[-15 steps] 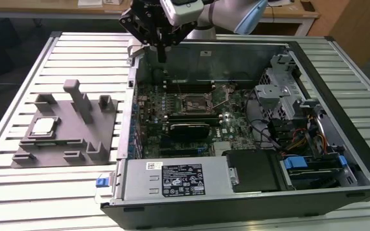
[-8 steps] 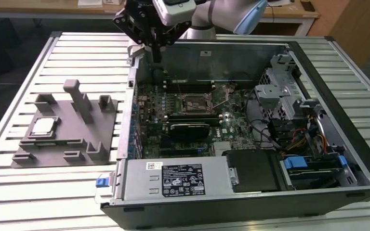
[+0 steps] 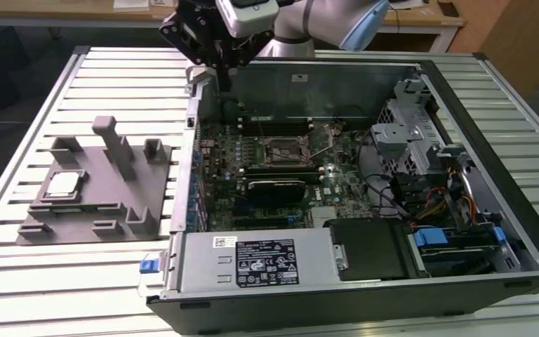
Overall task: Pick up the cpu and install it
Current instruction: 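Reach for the cpu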
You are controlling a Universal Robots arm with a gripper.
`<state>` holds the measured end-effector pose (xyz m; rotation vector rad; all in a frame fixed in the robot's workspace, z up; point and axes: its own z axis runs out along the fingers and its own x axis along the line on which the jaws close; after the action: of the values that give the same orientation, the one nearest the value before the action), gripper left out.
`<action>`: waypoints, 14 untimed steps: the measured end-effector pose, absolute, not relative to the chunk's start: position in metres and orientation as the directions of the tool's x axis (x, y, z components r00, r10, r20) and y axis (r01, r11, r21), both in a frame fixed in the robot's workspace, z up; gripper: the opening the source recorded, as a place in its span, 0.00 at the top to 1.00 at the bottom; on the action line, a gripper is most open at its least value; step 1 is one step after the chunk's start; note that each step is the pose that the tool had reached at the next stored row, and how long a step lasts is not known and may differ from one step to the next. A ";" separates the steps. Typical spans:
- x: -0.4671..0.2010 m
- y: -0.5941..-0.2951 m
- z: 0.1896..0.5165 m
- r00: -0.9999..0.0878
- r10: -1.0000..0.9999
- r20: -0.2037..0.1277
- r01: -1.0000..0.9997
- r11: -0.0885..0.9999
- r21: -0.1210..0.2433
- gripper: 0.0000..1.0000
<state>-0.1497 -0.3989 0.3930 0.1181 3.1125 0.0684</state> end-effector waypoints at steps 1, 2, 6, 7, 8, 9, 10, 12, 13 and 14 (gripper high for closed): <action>-0.150 -0.399 0.393 -0.997 0.076 -0.024 0.075 0.996 0.045 0.89; -0.151 -0.399 0.393 -0.997 0.076 -0.024 0.075 0.996 0.045 0.89; -0.155 -0.399 0.393 -0.997 0.076 -0.024 0.075 0.996 0.045 0.89; -0.156 -0.399 0.393 -0.997 0.076 -0.024 0.075 0.996 0.045 0.89; -0.157 -0.399 0.393 -0.997 0.076 -0.024 0.075 0.996 0.045 0.89; -0.158 -0.399 0.393 -0.997 0.076 -0.024 0.075 0.996 0.045 0.89; -0.159 -0.399 0.393 -0.997 0.076 -0.024 0.075 0.996 0.045 0.89; -0.161 -0.399 0.393 -0.997 0.076 -0.024 0.075 0.996 0.045 0.89; -0.161 -0.399 0.393 -0.997 0.076 -0.024 0.075 0.996 0.045 0.89; -0.162 -0.399 0.393 -0.997 0.076 -0.024 0.075 0.996 0.045 0.89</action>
<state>-0.1622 -0.3989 0.3928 0.1180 3.1125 0.0685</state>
